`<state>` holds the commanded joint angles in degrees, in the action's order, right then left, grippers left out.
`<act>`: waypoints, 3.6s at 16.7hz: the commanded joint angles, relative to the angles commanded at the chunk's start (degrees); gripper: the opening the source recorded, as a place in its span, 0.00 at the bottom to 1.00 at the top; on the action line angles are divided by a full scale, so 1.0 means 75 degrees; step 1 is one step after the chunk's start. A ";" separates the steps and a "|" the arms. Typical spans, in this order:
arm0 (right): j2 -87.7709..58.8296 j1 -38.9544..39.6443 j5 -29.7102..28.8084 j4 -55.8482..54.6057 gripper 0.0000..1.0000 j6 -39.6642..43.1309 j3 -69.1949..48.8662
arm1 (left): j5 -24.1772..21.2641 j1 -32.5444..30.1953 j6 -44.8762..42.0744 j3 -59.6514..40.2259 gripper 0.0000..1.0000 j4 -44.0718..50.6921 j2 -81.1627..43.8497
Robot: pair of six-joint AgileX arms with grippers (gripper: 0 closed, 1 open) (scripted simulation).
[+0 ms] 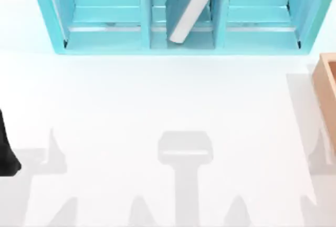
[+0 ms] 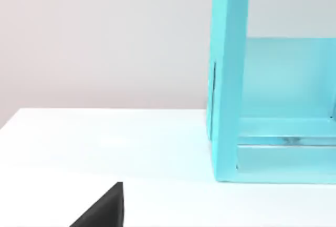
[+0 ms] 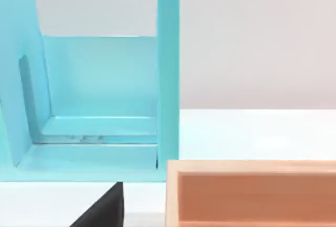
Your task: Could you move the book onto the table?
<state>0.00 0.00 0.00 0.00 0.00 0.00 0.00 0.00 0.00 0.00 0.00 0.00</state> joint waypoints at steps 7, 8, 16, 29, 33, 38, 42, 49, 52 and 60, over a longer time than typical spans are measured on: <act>-0.1137 0.0184 -0.0399 -0.0432 1.00 -0.0186 -0.0494 | 0.0000 0.0000 0.0000 0.0000 1.00 0.0000 0.0000; -0.1607 0.0259 -0.0554 -0.0603 1.00 -0.0260 -0.0689 | 0.0000 0.0000 0.0000 0.0000 1.00 0.0000 0.0000; -0.7832 0.1385 -0.2273 -0.2936 1.00 -0.1266 -0.3261 | 0.0000 0.0000 0.0000 0.0000 1.00 0.0000 0.0000; -1.6096 0.4219 -0.5021 -0.7715 1.00 -0.2964 -0.8158 | 0.0000 0.0000 0.0000 0.0000 1.00 0.0000 0.0000; -1.7471 0.4961 -0.5441 -0.8399 1.00 -0.3174 -0.8806 | 0.0000 0.0000 0.0000 0.0000 1.00 0.0000 0.0000; -1.8217 0.5408 -0.5630 -0.8765 1.00 -0.3313 -0.9133 | 0.0000 0.0000 0.0000 0.0000 1.00 0.0000 0.0000; -1.8217 0.5408 -0.5630 -0.8765 1.00 -0.3313 -0.9133 | 0.0000 0.0000 0.0000 0.0000 1.00 0.0000 0.0000; -1.8799 0.5054 -0.5282 -0.8159 1.00 -0.3292 -1.0339 | 0.0000 0.0000 0.0000 0.0000 1.00 0.0000 0.0000; -1.9348 0.4744 -0.4979 -0.7558 1.00 -0.3251 -1.1530 | 0.0000 0.0000 0.0000 0.0000 1.00 0.0000 0.0000; -1.9844 0.4402 -0.4642 -0.6953 1.00 -0.3239 -1.2626 | 0.0000 0.0000 0.0000 0.0000 1.00 0.0000 0.0000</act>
<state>-148.83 33.02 -34.82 -52.15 -24.29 -94.69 0.00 0.00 0.00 0.00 0.00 0.00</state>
